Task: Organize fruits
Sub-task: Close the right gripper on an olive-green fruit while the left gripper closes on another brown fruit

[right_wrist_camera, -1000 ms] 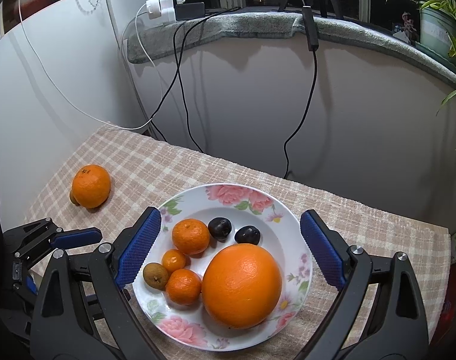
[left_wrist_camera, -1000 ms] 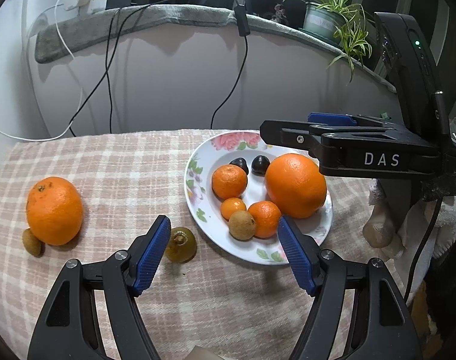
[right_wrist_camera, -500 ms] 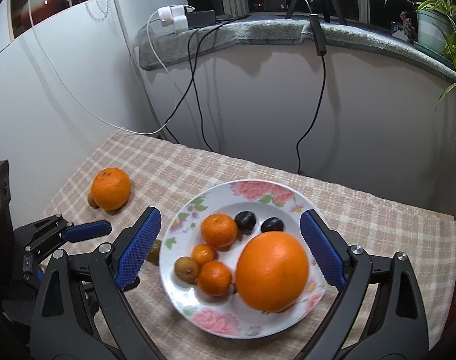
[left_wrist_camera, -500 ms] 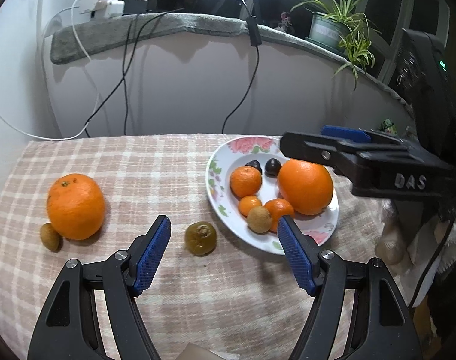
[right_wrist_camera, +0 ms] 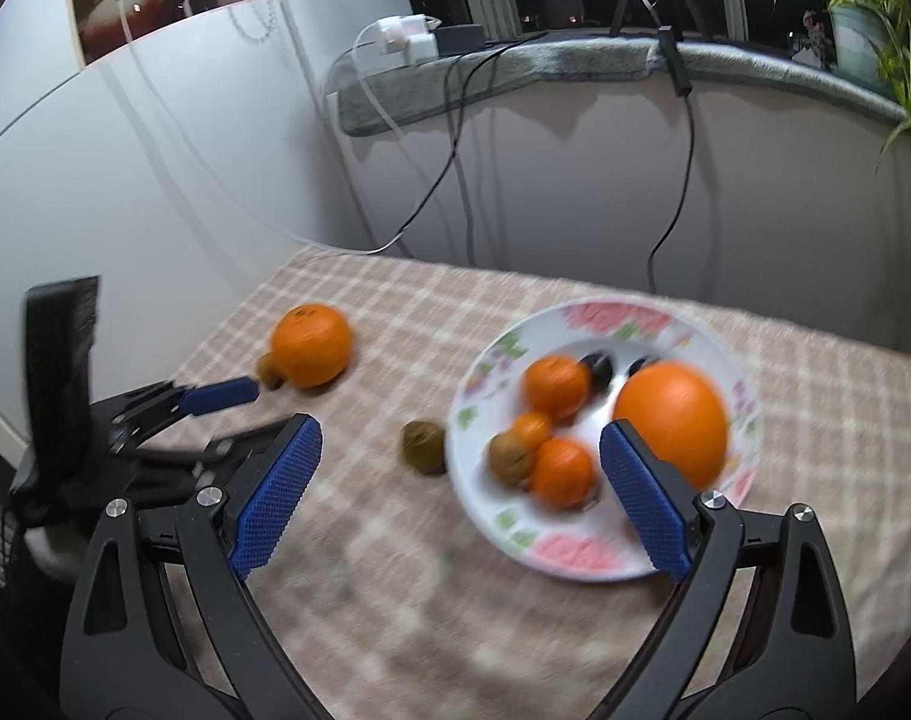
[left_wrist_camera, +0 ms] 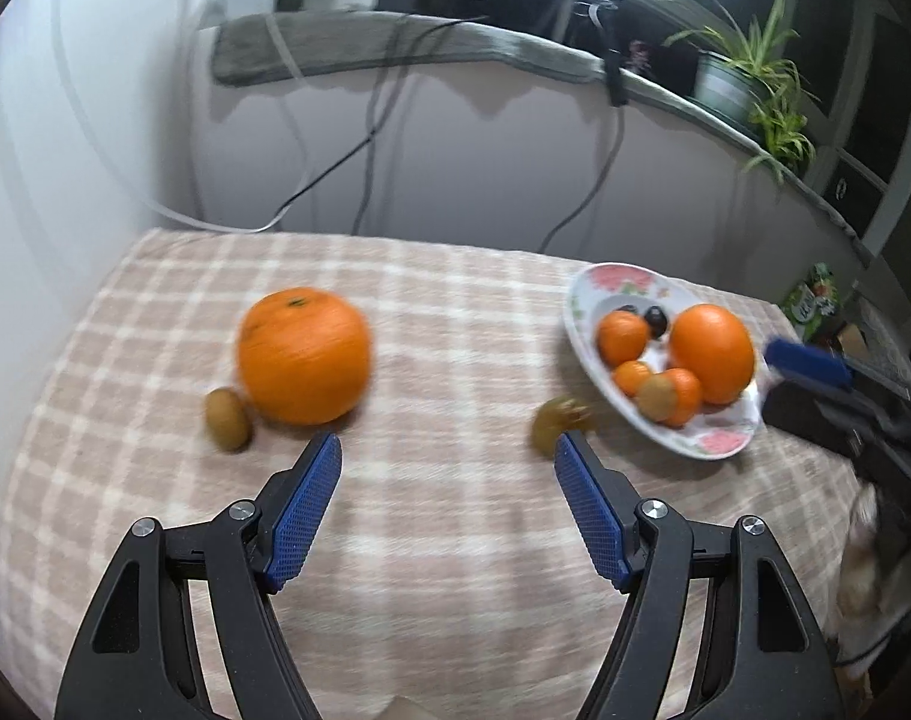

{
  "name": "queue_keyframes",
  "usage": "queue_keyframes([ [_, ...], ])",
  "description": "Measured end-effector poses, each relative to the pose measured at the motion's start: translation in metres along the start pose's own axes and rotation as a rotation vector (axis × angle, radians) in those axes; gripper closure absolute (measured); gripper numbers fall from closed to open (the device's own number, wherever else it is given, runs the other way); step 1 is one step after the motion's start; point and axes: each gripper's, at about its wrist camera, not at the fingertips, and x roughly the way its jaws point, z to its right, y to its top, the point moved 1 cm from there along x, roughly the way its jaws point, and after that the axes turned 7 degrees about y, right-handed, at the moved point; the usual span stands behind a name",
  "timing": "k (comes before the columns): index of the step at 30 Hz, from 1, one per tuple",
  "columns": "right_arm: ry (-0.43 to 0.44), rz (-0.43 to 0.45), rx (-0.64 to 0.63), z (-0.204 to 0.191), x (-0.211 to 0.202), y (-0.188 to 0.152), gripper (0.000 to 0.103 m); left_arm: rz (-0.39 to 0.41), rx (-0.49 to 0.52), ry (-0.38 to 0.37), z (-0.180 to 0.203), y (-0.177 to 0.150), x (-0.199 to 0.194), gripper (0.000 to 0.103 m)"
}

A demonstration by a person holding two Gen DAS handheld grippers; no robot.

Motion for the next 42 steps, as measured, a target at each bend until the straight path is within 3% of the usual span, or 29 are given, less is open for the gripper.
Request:
queue_keyframes([
  [8, 0.052, -0.068, 0.079, -0.020, 0.026, -0.035, 0.007, -0.013, -0.076, 0.024, -0.042, -0.011, 0.003, 0.030],
  [11, 0.050, -0.109, 0.130, -0.019, 0.046, -0.042, 0.019, -0.025, -0.097, 0.021, -0.051, -0.014, 0.006, 0.032],
  [18, -0.037, -0.136, 0.183, -0.017, 0.077, -0.044, 0.038, -0.048, -0.132, 0.017, -0.071, -0.016, 0.015, 0.038],
  [29, -0.154, -0.126, 0.191, -0.017, 0.099, -0.035, 0.044, -0.079, -0.147, 0.026, -0.095, -0.009, 0.039, 0.052],
  [42, -0.277, -0.127, 0.149, -0.033, 0.116, -0.029, 0.054, -0.075, -0.129, -0.006, -0.098, -0.003, 0.045, 0.057],
])
